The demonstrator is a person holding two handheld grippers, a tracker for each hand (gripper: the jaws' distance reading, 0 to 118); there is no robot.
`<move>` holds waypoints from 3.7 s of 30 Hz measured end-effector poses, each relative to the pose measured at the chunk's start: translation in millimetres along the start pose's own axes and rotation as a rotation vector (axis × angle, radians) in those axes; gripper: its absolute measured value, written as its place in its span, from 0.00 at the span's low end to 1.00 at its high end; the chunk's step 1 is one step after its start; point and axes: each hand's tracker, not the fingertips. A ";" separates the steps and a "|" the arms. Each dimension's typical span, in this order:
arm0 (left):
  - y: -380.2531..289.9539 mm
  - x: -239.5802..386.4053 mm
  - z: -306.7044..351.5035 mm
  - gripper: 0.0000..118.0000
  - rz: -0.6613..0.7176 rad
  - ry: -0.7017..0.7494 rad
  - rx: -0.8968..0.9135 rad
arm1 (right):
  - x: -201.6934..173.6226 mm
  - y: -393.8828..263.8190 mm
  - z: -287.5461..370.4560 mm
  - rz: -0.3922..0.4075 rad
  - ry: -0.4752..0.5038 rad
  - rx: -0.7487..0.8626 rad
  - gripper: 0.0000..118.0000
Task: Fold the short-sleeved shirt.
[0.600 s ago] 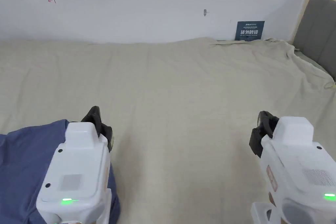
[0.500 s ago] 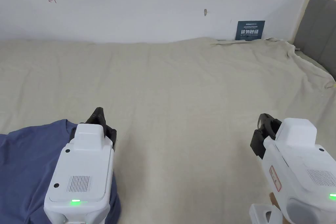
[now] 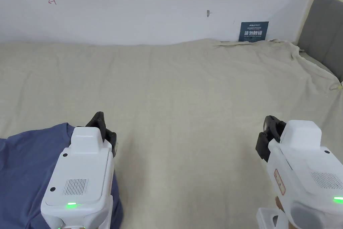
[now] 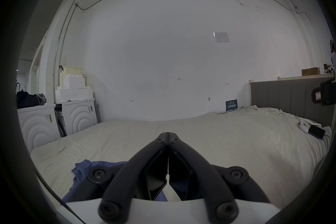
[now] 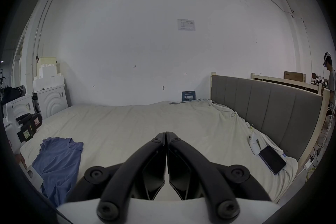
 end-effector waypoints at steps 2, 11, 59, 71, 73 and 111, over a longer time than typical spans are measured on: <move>0.8 0.3 0.6 0.00 0.003 -0.002 -0.003 | -0.5 0.6 -0.3 0.004 0.002 0.001 0.00; 0.6 -1.3 1.7 0.00 0.017 0.000 -0.005 | -1.7 3.2 1.1 0.009 0.006 0.004 0.00; -9.4 -185.3 60.7 0.00 -0.002 0.421 -0.065 | -187.9 18.1 -54.6 0.079 0.418 0.026 0.00; -14.9 -229.4 99.6 0.00 -0.004 0.533 -0.089 | -240.6 12.1 -46.9 0.098 0.527 0.014 0.00; -16.1 -230.0 98.9 0.00 -0.005 0.533 -0.094 | -242.7 11.0 -45.6 0.102 0.531 0.012 0.00; -142.7 -184.0 -91.3 0.40 0.195 0.116 -1.090 | -195.3 -10.6 -87.9 0.129 0.425 -0.083 0.00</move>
